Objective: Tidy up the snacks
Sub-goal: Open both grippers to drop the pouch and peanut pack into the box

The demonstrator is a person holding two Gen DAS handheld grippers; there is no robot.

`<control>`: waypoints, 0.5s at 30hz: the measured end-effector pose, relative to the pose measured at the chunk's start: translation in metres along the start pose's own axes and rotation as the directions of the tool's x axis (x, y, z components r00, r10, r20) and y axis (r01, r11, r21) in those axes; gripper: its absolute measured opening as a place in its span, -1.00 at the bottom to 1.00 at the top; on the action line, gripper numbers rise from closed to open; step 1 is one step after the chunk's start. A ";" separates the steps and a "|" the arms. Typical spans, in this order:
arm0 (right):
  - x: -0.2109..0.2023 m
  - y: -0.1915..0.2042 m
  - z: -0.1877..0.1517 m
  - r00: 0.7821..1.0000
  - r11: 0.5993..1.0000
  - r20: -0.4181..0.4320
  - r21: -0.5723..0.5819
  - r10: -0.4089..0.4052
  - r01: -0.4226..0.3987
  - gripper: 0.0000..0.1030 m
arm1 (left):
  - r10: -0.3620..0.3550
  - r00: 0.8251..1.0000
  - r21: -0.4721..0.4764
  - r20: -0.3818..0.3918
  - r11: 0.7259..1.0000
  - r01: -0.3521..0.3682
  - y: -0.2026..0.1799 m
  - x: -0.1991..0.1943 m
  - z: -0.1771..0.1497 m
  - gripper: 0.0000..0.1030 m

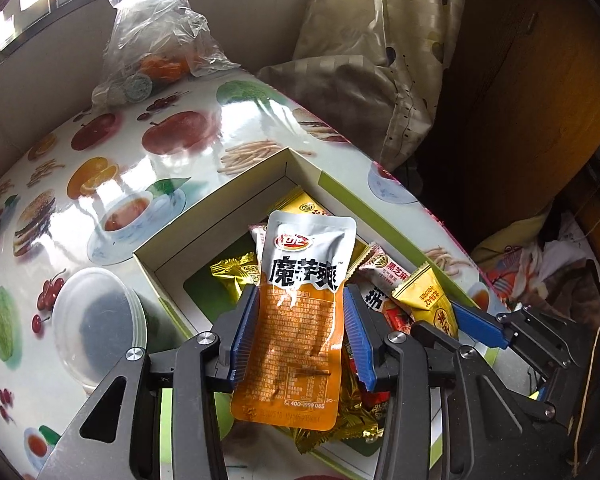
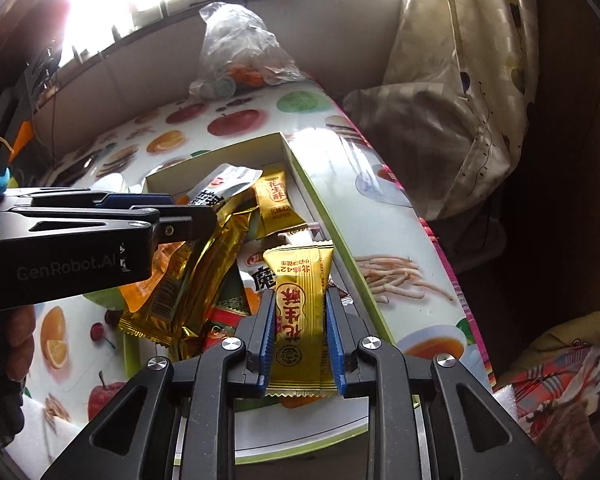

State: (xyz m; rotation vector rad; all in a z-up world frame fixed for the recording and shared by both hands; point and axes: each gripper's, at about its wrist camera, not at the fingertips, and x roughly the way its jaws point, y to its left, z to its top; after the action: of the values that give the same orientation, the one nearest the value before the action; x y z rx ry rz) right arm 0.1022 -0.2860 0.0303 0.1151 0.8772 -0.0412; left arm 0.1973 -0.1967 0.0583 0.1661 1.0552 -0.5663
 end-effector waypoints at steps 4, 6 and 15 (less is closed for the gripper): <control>0.002 0.000 0.000 1.000 1.000 0.002 -0.003 -0.005 0.005 -0.58 | -0.010 1.000 -0.012 -0.009 1.000 0.010 -0.001 0.004 0.000 -0.13; 0.002 0.000 0.000 1.000 1.000 0.007 -0.008 -0.005 0.005 -0.58 | -0.002 1.000 -0.006 -0.004 1.000 0.002 -0.002 0.004 0.000 -0.13; 0.002 0.001 -0.001 1.000 1.000 0.013 -0.005 -0.002 0.003 -0.39 | -0.003 1.000 -0.009 -0.010 1.000 0.003 -0.002 0.007 -0.002 -0.04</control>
State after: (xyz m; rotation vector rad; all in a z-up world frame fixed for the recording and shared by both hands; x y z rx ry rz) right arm 0.1028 -0.2853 0.0280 0.1091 0.8645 -0.0421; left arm 0.1974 -0.2006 0.0518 0.1594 1.0679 -0.5642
